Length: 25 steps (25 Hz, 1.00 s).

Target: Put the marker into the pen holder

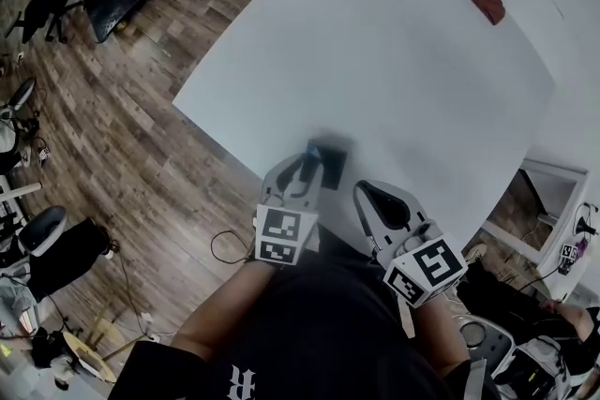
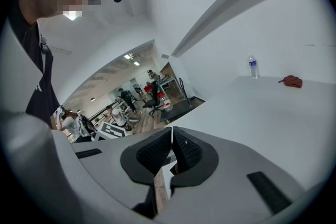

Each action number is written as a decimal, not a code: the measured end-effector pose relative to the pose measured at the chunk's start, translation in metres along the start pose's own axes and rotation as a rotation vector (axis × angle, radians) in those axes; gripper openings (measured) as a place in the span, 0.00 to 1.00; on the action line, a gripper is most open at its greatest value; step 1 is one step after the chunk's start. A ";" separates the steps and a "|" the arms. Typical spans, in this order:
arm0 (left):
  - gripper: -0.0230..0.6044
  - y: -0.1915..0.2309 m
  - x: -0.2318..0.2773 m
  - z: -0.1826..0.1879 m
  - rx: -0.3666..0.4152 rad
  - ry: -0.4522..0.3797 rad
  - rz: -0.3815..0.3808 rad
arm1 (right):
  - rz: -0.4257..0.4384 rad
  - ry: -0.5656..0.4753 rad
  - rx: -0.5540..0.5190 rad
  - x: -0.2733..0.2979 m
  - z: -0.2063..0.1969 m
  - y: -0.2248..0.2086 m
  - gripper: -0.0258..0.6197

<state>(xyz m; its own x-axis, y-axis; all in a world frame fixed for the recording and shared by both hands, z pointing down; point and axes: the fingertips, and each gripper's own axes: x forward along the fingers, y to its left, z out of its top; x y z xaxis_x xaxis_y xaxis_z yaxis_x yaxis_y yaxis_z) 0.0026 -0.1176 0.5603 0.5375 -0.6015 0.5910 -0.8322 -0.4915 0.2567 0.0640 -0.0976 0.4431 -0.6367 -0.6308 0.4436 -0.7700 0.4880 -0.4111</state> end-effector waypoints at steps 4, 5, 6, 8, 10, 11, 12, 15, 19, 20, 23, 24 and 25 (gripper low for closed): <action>0.20 0.004 -0.012 0.012 0.015 -0.033 0.005 | 0.005 -0.008 -0.021 0.004 0.002 0.007 0.07; 0.20 0.004 -0.014 0.014 0.019 -0.039 0.006 | 0.006 -0.009 -0.028 0.004 0.002 0.009 0.07; 0.20 0.005 -0.016 0.016 0.022 -0.045 0.006 | 0.007 -0.009 -0.035 0.005 0.003 0.011 0.07; 0.19 0.005 -0.021 0.023 0.029 -0.062 0.001 | 0.008 -0.008 -0.049 0.008 0.002 0.014 0.07; 0.19 0.003 -0.028 0.031 0.039 -0.086 -0.009 | 0.004 -0.005 -0.062 0.009 0.002 0.018 0.07; 0.18 0.001 -0.033 0.036 0.045 -0.101 -0.015 | 0.003 -0.004 -0.068 0.010 0.002 0.020 0.07; 0.16 -0.001 -0.038 0.041 0.053 -0.116 -0.022 | 0.003 -0.005 -0.075 0.011 0.002 0.022 0.07; 0.10 -0.006 -0.056 0.060 0.083 -0.168 -0.039 | 0.009 -0.017 -0.098 0.012 0.007 0.029 0.07; 0.06 -0.013 -0.084 0.083 0.115 -0.228 -0.061 | 0.026 -0.040 -0.130 0.012 0.017 0.046 0.07; 0.05 -0.014 -0.091 0.088 0.121 -0.242 -0.065 | 0.031 -0.045 -0.136 0.012 0.018 0.050 0.07; 0.05 -0.018 -0.109 0.102 0.135 -0.285 -0.075 | 0.042 -0.062 -0.158 0.012 0.022 0.060 0.07; 0.05 -0.020 -0.115 0.105 0.137 -0.297 -0.079 | 0.044 -0.068 -0.165 0.011 0.023 0.063 0.07; 0.05 -0.022 -0.119 0.108 0.139 -0.307 -0.084 | 0.046 -0.073 -0.171 0.010 0.025 0.065 0.07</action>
<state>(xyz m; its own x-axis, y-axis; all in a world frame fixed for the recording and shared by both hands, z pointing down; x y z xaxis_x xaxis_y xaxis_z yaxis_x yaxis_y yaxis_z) -0.0290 -0.1033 0.4015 0.6364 -0.7066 0.3093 -0.7685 -0.6154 0.1753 0.0082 -0.0872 0.4012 -0.6715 -0.6442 0.3662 -0.7400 0.6091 -0.2852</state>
